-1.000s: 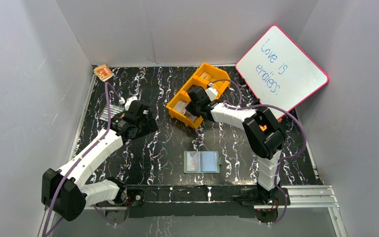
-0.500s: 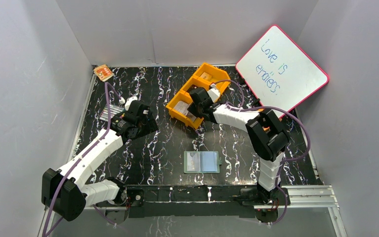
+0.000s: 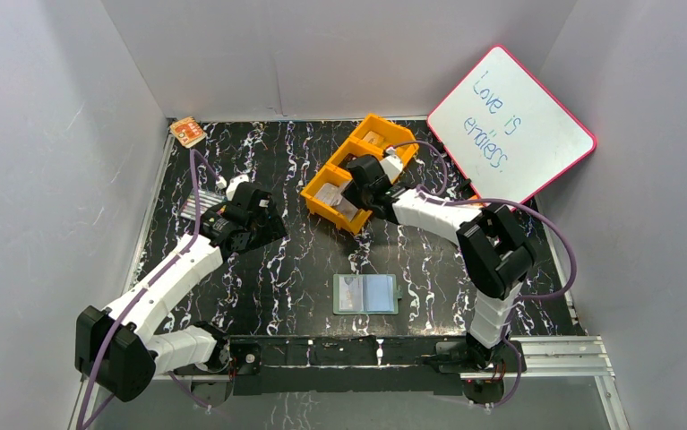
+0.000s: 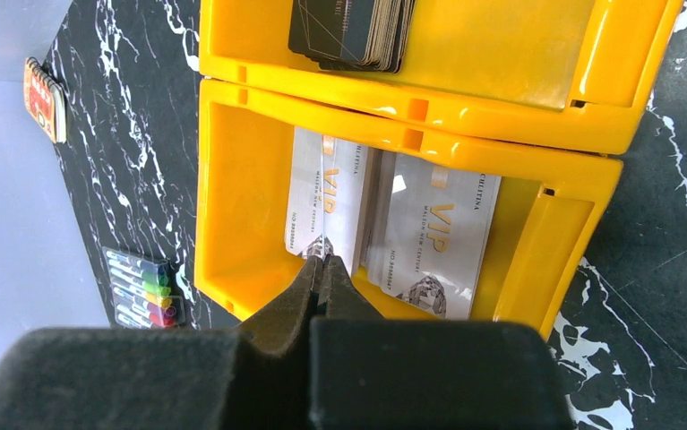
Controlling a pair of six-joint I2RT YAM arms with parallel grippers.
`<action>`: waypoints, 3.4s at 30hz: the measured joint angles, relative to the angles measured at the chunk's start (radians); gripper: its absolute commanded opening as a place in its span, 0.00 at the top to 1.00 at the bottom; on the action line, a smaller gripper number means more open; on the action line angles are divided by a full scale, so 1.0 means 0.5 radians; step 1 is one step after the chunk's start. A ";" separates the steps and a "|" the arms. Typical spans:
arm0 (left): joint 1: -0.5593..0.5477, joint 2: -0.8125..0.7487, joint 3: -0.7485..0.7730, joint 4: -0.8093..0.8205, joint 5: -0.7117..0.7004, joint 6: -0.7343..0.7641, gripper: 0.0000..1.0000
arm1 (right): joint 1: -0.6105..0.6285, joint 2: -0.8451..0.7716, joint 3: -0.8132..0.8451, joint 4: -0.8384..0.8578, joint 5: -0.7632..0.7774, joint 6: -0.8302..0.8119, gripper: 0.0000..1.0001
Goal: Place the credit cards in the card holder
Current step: Pick up the credit card from the storage box, then turn over the card slot in the card holder.
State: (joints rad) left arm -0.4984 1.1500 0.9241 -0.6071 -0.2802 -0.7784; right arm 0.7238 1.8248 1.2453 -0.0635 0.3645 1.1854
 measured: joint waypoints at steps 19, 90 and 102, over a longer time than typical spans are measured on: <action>0.000 -0.158 -0.001 0.009 0.106 -0.007 0.32 | -0.372 -0.998 -0.269 -0.258 -0.615 -0.066 1.00; -1.276 1.381 0.539 0.394 0.010 -0.185 0.82 | -0.728 -2.206 -1.244 -1.366 -1.582 -1.332 1.00; -1.279 1.371 0.502 0.439 0.000 -0.216 1.00 | -0.728 -2.151 -1.336 -1.315 -1.664 -1.332 1.00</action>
State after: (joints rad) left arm -1.1381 1.8355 1.1751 -0.3874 -0.2802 -0.8864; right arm 0.3599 0.7494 0.5774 -0.7208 -0.4675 0.5194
